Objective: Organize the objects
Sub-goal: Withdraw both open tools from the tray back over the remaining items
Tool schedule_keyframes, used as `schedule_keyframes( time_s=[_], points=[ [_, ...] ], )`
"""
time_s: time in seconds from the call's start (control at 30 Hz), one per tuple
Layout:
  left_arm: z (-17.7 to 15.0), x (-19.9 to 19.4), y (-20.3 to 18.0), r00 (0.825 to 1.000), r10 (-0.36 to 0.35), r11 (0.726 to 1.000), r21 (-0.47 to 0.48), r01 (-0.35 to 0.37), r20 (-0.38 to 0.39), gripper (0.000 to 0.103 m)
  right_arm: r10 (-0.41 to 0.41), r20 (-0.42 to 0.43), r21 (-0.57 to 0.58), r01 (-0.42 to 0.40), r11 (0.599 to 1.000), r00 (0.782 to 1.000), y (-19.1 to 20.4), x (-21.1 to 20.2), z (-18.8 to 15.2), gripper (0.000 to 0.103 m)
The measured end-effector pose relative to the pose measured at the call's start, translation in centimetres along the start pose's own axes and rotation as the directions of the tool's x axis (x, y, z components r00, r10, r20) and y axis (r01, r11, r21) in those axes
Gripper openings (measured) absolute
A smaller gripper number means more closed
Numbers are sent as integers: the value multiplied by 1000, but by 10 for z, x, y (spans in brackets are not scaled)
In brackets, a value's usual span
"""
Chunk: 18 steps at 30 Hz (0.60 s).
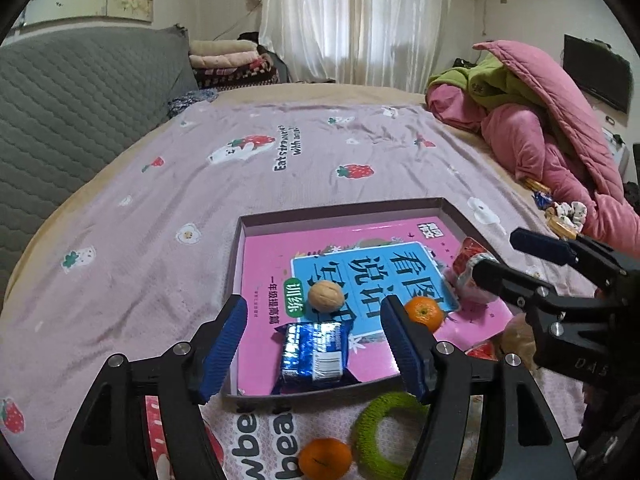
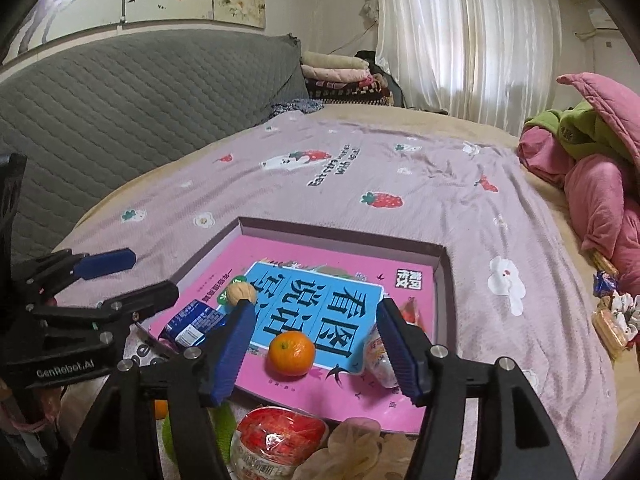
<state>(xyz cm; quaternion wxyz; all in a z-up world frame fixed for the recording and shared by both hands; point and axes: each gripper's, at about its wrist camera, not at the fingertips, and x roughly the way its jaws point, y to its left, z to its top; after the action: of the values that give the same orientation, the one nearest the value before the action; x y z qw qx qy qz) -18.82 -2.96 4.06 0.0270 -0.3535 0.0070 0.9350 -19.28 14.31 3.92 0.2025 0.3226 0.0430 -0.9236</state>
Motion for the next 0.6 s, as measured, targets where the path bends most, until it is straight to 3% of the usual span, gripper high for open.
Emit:
schedule_keyframes(
  time_s=[0.6],
  points=[
    [-26, -15, -14, 1000, 3, 1000, -7, -3, -12, 71, -34, 67, 42, 31, 999, 997, -19, -36, -5, 66]
  ],
)
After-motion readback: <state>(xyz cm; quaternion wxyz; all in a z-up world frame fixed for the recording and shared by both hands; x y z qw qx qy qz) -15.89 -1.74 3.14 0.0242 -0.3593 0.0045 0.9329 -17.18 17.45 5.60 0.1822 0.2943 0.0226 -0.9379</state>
